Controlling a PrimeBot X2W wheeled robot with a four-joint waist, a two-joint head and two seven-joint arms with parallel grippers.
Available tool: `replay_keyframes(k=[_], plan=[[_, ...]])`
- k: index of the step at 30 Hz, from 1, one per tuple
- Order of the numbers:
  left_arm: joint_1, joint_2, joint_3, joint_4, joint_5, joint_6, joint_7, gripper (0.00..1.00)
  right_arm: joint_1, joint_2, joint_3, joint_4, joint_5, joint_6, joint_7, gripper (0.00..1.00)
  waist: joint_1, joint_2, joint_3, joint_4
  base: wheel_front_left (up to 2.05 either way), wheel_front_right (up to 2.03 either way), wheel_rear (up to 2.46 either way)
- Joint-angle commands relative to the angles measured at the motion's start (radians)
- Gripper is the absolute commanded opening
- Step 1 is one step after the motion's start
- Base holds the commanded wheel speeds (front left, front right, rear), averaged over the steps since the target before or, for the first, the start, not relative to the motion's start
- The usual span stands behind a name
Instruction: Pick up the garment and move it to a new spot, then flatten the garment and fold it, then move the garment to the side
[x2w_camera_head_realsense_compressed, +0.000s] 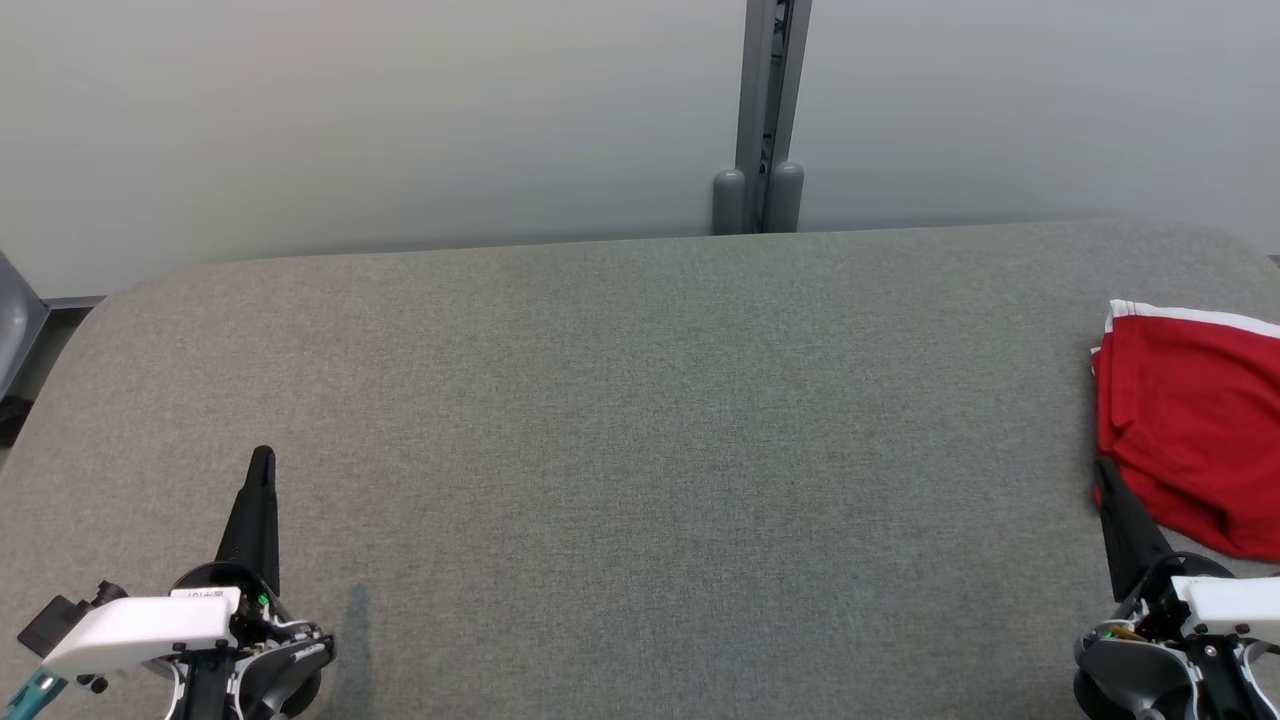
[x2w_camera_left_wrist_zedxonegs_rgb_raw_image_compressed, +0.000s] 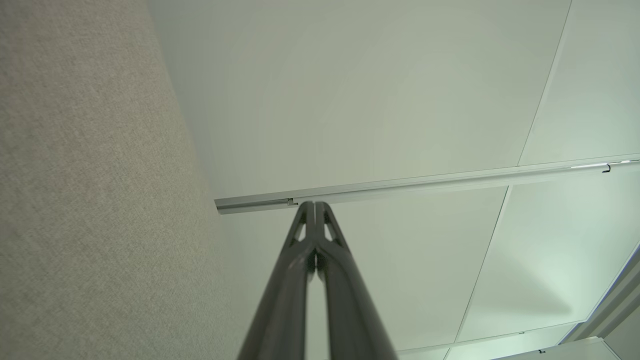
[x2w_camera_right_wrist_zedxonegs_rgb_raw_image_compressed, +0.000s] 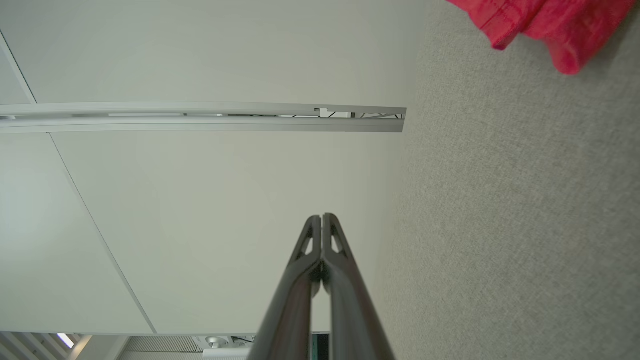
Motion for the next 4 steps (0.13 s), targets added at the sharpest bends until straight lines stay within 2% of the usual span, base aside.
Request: replay_keyframes(k=[1, 4], plan=[[-0.010, 0.005, 0.003, 0.000, -0.001, -0.002, 0.003, 0.00, -0.010, -0.002, -0.004, 0.002, -0.005, 0.000, 0.005, 0.00, 0.0000, -0.0001, 0.000, 0.000, 0.00, 0.00, 0.00], [-0.010, 0.005, 0.003, 0.000, -0.001, -0.002, 0.003, 0.00, -0.010, -0.002, -0.004, 0.002, -0.005, 0.000, 0.005, 0.00, 0.0000, -0.0001, 0.000, 0.000, 0.00, 0.00, 0.00]])
